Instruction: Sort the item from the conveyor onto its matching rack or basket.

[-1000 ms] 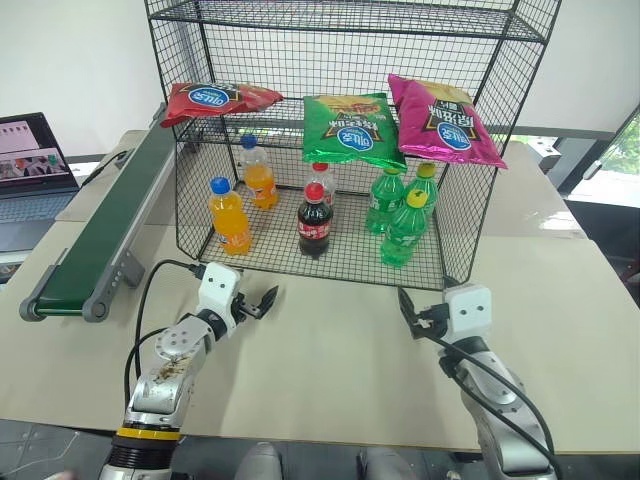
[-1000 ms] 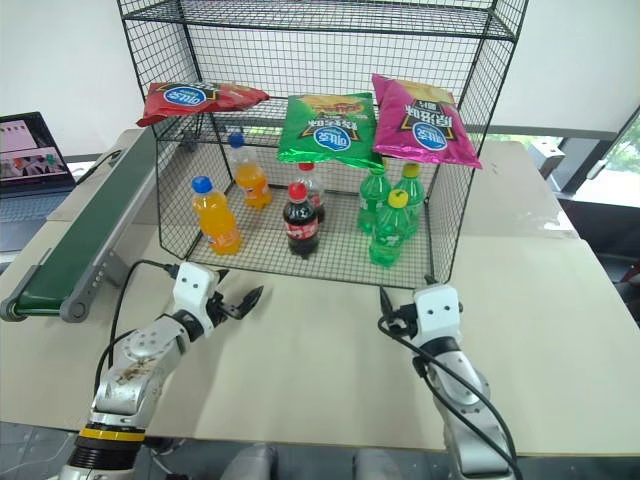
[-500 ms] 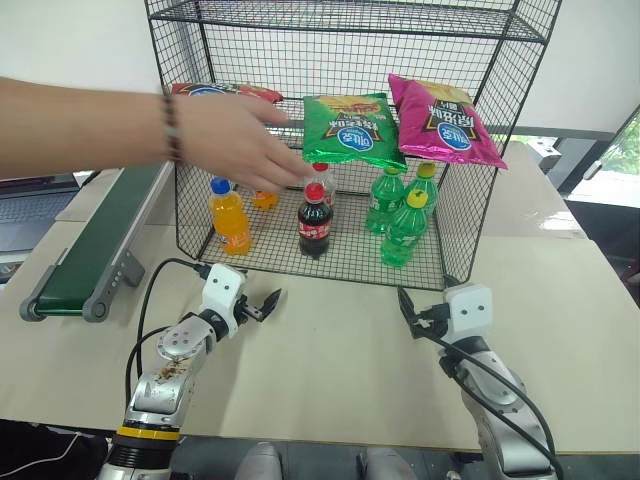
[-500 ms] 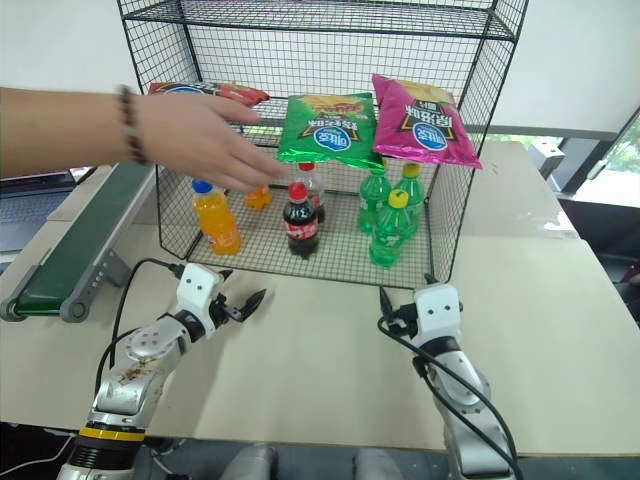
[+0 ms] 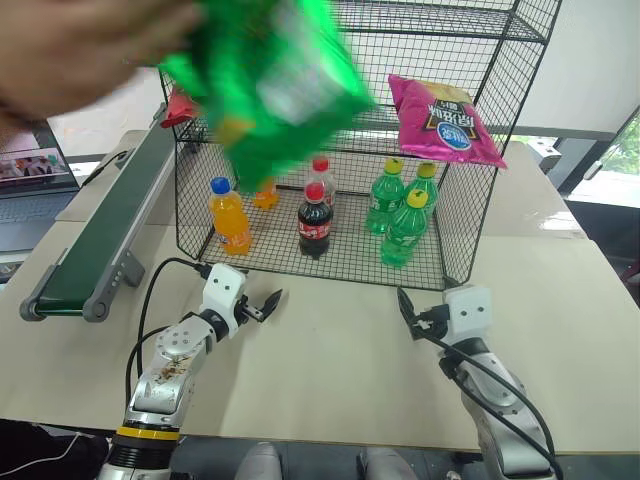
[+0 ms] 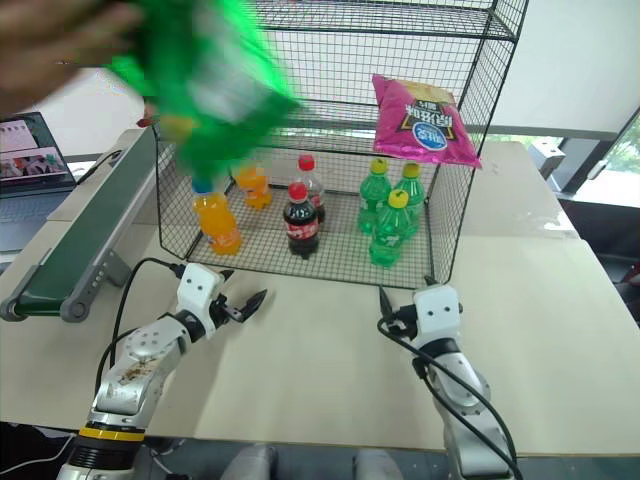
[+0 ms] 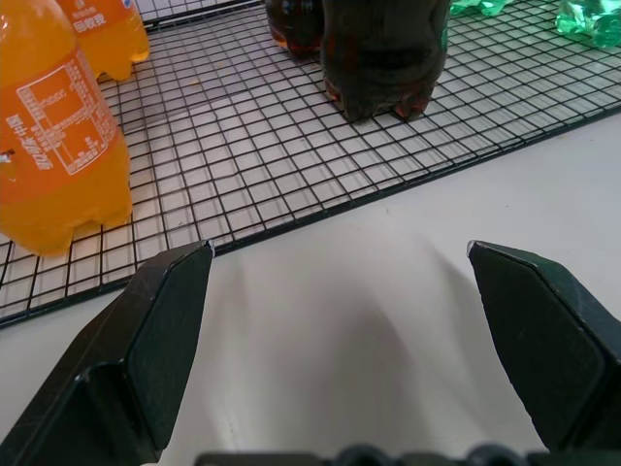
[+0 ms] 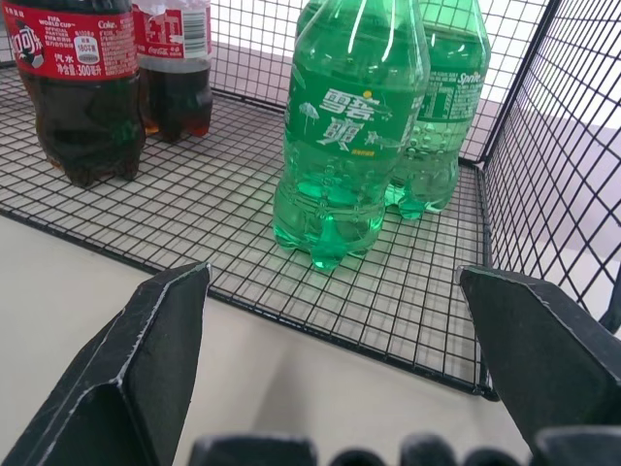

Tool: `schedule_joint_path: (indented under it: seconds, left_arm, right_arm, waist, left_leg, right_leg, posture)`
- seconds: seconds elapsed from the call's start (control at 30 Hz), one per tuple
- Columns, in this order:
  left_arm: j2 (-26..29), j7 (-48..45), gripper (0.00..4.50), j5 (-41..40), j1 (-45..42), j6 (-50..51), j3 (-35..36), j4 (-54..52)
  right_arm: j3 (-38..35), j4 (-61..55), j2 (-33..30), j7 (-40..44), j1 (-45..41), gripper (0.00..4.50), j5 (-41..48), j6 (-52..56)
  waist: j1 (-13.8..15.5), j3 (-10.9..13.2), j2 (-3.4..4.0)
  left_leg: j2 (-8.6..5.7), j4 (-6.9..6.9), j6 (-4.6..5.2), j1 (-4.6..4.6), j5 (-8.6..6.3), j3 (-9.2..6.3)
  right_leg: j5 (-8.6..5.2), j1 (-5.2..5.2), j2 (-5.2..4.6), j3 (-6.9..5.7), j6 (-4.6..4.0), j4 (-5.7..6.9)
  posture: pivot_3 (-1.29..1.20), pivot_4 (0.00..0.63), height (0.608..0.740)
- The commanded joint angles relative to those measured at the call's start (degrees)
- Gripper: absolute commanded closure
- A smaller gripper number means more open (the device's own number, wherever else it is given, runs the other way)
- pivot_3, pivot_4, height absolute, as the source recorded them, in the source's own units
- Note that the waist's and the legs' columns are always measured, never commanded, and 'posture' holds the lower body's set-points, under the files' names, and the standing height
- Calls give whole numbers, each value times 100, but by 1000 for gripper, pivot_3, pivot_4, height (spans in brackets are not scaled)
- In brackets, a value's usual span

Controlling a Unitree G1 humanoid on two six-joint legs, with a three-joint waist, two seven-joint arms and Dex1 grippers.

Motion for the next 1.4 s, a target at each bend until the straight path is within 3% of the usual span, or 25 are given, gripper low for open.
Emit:
schedule_joint_path:
  seconds: [0.03,1.0,1.13,1.4]
  left_arm:
    - [79,-43,18,-16,-58,-93,78,-249]
    - [291,-141,18,-218,69,-89,545,-295]
    - [600,-511,18,-906,194,438,1002,-963]
    - [743,485,18,-3964,423,2807,3686,-1728]
  right_arm:
    - [2,-275,29,-2,-22,0,-15,-90]
    - [-9,-269,-53,157,-110,0,50,-10]
    - [-16,-366,-372,664,-286,0,292,77]
    - [2,-668,-1235,2528,-963,0,1886,396]
  waist:
    - [-1,0,0]
    - [-5,0,0]
    - [-15,1,-1]
    - [-69,1,0]
  left_leg:
    - [0,0,0,0,0,0]
    - [0,0,0,0,0,0]
    - [1,0,1,0,-1,0]
    - [3,20,35,4,-20,-1]
  right_leg:
    - [0,0,0,0,0,0]
    - [0,0,0,0,0,1]
    - [0,0,0,0,0,0]
    - [-3,10,1,-1,4,6]
  posture:
    - [0,150,740]
    - [0,150,740]
    - [0,150,740]
    - [0,150,740]
